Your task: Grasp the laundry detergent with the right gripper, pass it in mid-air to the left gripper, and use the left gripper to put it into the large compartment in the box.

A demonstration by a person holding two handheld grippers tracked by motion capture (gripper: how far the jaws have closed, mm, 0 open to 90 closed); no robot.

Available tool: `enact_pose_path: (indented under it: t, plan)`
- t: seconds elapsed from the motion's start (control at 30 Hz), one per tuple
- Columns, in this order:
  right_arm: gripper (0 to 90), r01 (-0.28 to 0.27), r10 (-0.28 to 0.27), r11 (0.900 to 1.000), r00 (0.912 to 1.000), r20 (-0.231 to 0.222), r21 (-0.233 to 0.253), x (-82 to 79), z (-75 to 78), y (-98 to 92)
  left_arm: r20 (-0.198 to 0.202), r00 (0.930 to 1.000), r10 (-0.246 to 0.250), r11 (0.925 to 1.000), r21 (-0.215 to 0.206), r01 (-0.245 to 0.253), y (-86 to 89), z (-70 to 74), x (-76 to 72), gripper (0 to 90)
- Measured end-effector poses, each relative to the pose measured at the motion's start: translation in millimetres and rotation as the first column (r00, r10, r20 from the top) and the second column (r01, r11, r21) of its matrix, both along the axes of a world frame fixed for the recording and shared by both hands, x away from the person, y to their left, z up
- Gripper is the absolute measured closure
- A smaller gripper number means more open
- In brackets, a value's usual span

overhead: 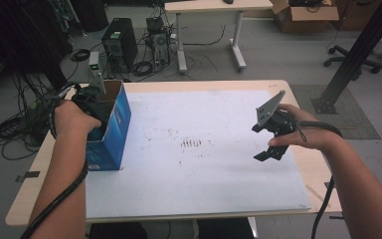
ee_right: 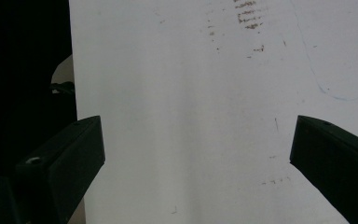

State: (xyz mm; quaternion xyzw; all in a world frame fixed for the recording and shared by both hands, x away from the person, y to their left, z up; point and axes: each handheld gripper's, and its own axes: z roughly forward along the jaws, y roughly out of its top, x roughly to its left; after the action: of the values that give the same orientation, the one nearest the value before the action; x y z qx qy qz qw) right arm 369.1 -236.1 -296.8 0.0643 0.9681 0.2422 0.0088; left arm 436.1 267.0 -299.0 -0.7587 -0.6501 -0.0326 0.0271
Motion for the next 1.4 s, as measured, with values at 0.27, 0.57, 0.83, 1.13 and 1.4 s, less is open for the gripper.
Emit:
enact_pose_path:
  t: [0.27,0.57,0.83,1.13,1.4]
  plan:
    - [2.8,0.006,-0.006,1.0,1.0,0.002,0.004,0.7,-0.4,-2.9,0.013,0.9999,0.002,0.9999,0.012,-0.002,-2.8,4.0,-0.6,34.6]
    - [2.9,0.001,-0.001,1.0,1.0,0.007,0.013,-0.2,1.5,-4.2,0.016,0.9999,0.006,0.9999,0.014,-0.006,-5.5,9.3,-2.4,32.2]
    - [2.9,0.005,-0.006,1.0,0.9998,0.017,0.021,-1.0,4.4,-8.0,0.017,0.9998,0.006,0.9998,0.017,-0.006,-6.9,22.7,-4.6,30.8]
    - [2.7,0.001,-0.002,1.0,0.9998,0.022,0.022,-1.7,5.8,-8.5,0.027,0.9996,0.0,0.9998,0.021,-0.001,-8.3,35.3,-7.9,28.2]
    - [2.7,0.001,-0.002,1.0,0.9997,0.025,0.028,-3.5,6.7,-8.4,0.045,0.999,0.006,0.9996,0.028,-0.007,-10.1,51.2,-12.3,25.4]
